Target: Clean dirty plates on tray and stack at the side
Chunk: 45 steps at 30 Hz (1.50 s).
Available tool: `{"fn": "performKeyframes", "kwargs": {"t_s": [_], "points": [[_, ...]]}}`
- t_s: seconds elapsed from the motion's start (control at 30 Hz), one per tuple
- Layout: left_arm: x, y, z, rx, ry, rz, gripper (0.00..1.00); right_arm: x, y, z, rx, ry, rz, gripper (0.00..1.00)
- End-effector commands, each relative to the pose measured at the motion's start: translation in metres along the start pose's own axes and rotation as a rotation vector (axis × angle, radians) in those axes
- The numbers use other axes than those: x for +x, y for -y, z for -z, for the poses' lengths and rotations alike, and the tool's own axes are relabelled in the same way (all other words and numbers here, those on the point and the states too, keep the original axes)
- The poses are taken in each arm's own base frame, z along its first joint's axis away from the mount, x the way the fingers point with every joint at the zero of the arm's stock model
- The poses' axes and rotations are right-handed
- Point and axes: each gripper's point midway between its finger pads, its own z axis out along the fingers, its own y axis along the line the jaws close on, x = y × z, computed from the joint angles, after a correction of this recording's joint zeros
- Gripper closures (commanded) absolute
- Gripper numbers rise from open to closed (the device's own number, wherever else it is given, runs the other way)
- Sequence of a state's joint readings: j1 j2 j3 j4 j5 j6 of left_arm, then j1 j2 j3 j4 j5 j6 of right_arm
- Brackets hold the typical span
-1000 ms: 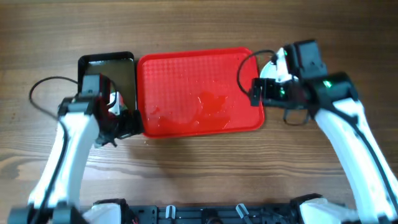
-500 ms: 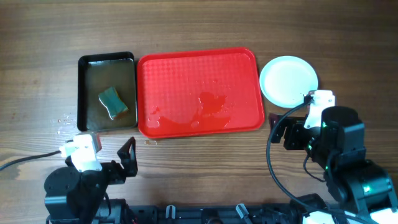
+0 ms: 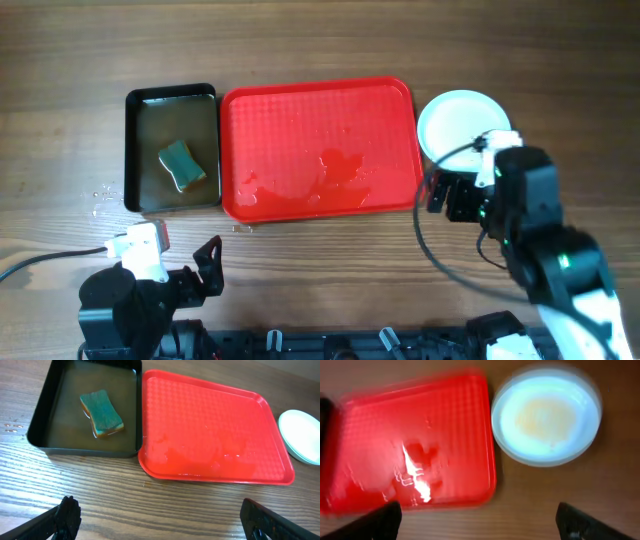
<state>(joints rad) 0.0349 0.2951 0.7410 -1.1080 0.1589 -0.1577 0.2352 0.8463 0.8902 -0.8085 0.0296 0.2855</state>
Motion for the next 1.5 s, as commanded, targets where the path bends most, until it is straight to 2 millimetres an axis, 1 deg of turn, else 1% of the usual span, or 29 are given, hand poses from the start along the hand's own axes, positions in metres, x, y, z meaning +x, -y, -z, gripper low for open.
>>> {"fn": "performKeyframes", "kwargs": {"t_s": [0.0, 0.03, 0.1, 0.17, 0.23, 0.3, 0.37, 0.5, 0.53, 0.6, 0.67, 0.7, 0.73, 0.77, 1.47], "points": [[0.001, 0.002, 0.000, 0.012, -0.001, -0.020, 0.00, -0.024, 0.004, 0.031, -0.009, 0.280, 0.083, 0.00], [0.001, 0.002, 0.000, 0.012, -0.001, -0.020, 0.00, -0.027, 0.004, 0.041, -0.025, 0.376, 0.108, 0.00], [0.001, 0.002, 0.000, 0.012, -0.001, -0.020, 0.00, -0.025, 0.008, 0.059, -0.048, 0.554, 0.113, 0.01], [0.001, 0.002, 0.000, 0.012, -0.001, -0.020, 0.00, -0.020, 0.014, 0.066, -0.055, 0.675, 0.097, 0.01], [0.001, 0.002, 0.000, 0.012, -0.001, -0.020, 0.00, -0.015, 0.020, 0.067, -0.051, 0.759, 0.083, 0.00], [0.001, 0.002, 0.000, 0.012, -0.001, -0.020, 0.00, -0.015, 0.022, 0.069, -0.046, 0.821, 0.101, 0.00], [0.001, 0.002, 0.000, 0.012, -0.001, -0.020, 0.00, -0.019, 0.022, 0.075, -0.027, 0.925, 0.164, 0.00], [0.001, 0.002, 0.000, 0.012, -0.001, -0.020, 0.00, -0.024, 0.017, 0.074, -0.003, 1.018, 0.286, 0.00], [0.001, 0.002, 0.000, 0.012, -0.001, -0.020, 0.00, -0.023, 0.014, 0.071, -0.004, 1.025, 0.336, 0.00], [0.001, 0.002, 0.000, 0.012, -0.001, -0.020, 0.00, -0.012, 0.015, 0.052, -0.010, 0.992, 0.380, 0.01], [0.001, 0.002, 0.000, 0.012, -0.001, -0.020, 0.00, 0.005, 0.019, 0.023, -0.035, 0.919, 0.396, 0.00], [0.001, 0.002, 0.000, 0.012, -0.001, -0.020, 0.00, 0.015, 0.025, 0.008, -0.052, 0.879, 0.348, 0.00], [0.001, 0.002, 0.000, 0.012, -0.001, -0.020, 0.00, 0.028, 0.031, -0.007, -0.064, 0.791, 0.284, 0.01], [0.001, 0.002, 0.000, 0.012, -0.001, -0.020, 0.00, 0.030, 0.033, -0.010, -0.065, 0.775, 0.252, 0.01], [0.001, 0.002, 0.000, 0.012, -0.001, -0.020, 0.00, 0.030, 0.034, -0.010, -0.059, 0.776, 0.256, 0.01]]}}
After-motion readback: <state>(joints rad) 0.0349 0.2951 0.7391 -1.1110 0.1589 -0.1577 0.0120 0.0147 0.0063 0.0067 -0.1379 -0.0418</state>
